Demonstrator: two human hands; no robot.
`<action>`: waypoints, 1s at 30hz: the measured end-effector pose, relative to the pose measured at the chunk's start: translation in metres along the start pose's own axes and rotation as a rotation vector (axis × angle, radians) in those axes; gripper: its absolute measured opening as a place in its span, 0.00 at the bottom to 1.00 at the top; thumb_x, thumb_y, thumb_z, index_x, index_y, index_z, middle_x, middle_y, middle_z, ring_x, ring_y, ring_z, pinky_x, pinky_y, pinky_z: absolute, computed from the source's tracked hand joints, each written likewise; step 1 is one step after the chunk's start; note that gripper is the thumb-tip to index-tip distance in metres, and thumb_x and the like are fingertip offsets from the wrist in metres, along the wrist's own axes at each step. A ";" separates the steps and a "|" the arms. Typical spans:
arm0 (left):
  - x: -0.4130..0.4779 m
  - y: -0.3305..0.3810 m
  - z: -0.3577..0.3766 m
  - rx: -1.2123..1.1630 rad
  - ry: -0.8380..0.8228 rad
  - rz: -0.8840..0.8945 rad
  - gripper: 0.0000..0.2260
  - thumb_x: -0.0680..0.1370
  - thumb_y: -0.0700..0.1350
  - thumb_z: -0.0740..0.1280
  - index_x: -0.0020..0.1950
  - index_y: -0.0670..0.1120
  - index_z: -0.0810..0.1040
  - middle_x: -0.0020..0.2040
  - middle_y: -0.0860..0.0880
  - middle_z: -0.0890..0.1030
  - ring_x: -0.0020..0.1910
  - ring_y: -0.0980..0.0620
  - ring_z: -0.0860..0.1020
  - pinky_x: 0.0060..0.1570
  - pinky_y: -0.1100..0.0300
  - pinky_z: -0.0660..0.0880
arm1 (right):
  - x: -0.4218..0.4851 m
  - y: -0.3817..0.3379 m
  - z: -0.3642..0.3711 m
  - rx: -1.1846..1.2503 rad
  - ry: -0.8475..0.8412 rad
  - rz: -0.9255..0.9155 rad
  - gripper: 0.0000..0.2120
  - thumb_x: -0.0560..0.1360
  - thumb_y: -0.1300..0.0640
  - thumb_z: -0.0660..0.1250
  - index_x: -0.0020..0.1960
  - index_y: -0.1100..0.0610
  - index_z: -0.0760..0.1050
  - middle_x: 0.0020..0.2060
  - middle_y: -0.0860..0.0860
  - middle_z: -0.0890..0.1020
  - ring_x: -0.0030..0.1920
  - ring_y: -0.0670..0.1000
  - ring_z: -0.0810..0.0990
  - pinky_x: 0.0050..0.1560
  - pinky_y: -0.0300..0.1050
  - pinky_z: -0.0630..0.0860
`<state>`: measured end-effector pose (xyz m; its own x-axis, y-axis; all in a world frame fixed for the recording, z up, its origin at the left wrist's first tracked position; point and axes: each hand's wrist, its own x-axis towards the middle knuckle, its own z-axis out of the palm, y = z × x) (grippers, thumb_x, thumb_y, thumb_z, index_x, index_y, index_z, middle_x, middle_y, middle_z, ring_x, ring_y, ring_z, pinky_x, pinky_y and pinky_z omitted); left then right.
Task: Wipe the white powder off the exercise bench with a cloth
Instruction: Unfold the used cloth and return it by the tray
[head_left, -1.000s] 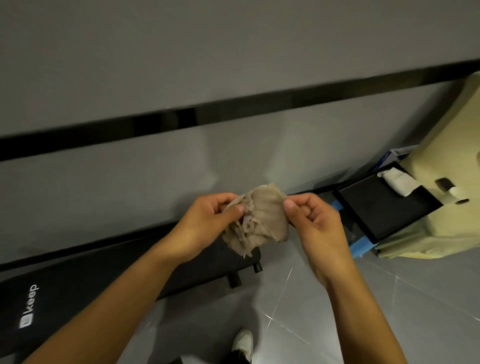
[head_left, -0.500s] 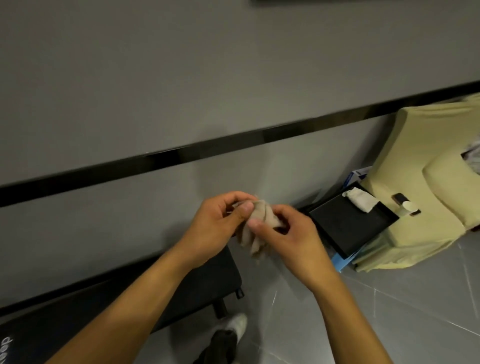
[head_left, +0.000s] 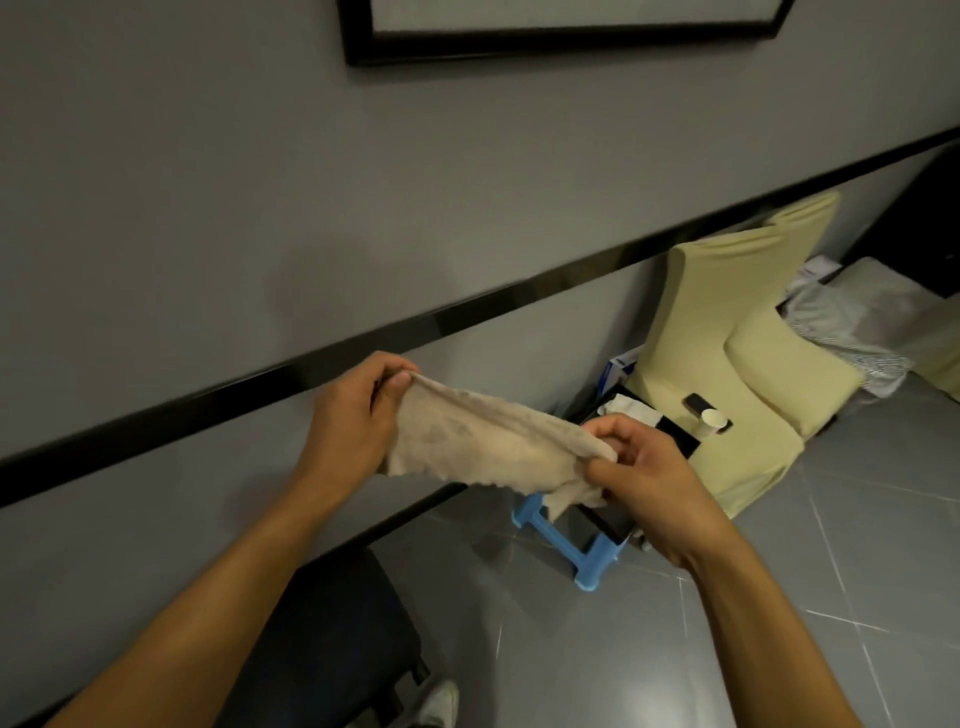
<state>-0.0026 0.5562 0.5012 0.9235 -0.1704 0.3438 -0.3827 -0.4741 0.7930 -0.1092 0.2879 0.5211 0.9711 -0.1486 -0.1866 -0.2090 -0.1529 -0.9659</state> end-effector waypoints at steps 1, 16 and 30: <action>0.010 0.000 0.005 -0.036 -0.039 -0.008 0.07 0.82 0.43 0.65 0.51 0.52 0.81 0.45 0.59 0.82 0.46 0.61 0.80 0.42 0.65 0.76 | 0.006 -0.003 -0.010 -0.028 -0.032 0.002 0.13 0.74 0.72 0.67 0.54 0.58 0.79 0.43 0.59 0.83 0.44 0.59 0.81 0.47 0.52 0.79; 0.102 0.112 0.148 0.056 -0.843 0.366 0.07 0.80 0.42 0.69 0.56 0.50 0.84 0.49 0.57 0.83 0.51 0.62 0.81 0.52 0.69 0.75 | 0.093 0.027 -0.101 -0.172 -0.313 -0.127 0.41 0.66 0.48 0.82 0.69 0.35 0.61 0.68 0.39 0.70 0.71 0.39 0.68 0.65 0.31 0.69; 0.078 0.148 0.286 -0.190 -0.335 -0.611 0.20 0.81 0.63 0.55 0.70 0.57 0.67 0.59 0.46 0.80 0.55 0.51 0.82 0.57 0.46 0.80 | 0.119 0.053 -0.242 0.380 -0.380 0.017 0.12 0.80 0.54 0.66 0.62 0.56 0.80 0.55 0.58 0.84 0.56 0.56 0.83 0.53 0.47 0.81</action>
<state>0.0207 0.2255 0.5009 0.9213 -0.1933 -0.3374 0.2345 -0.4160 0.8786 -0.0321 0.0253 0.4909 0.9559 0.2273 -0.1861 -0.2368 0.2214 -0.9460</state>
